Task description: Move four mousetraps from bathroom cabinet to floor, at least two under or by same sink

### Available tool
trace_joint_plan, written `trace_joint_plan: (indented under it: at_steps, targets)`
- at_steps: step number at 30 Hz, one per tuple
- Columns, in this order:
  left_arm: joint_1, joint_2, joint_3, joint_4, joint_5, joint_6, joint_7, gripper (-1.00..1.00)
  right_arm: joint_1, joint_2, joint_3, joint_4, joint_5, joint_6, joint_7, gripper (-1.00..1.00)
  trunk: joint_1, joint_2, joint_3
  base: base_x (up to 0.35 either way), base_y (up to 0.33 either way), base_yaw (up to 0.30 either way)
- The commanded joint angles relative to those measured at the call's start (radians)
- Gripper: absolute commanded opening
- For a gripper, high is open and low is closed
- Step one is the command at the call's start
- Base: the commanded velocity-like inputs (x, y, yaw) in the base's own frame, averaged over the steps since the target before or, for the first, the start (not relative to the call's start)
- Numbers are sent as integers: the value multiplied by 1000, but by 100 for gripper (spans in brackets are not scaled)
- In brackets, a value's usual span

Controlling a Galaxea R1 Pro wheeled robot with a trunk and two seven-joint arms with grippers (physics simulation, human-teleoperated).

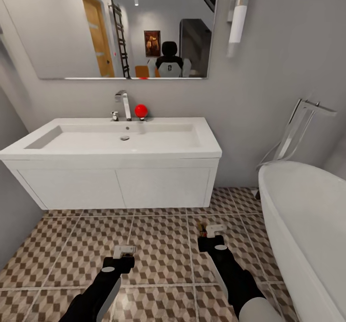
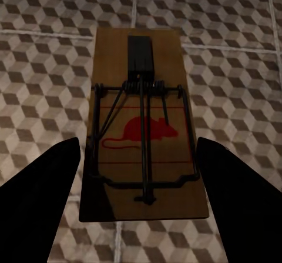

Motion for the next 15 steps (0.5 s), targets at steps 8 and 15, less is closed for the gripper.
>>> trace_joint_plan:
  at_steps: [8,15]
  targets:
    - [-1,1,-3,-16,9,4,10,-100,0,0,3,-2,7,7,-4,-100,31,-57,-39,0,0,0]
    - [0,1,-3,-71,9,6,10,-100,0,0,1,-2,8,6,-4,-100,58,-106,-72,0,0,0]
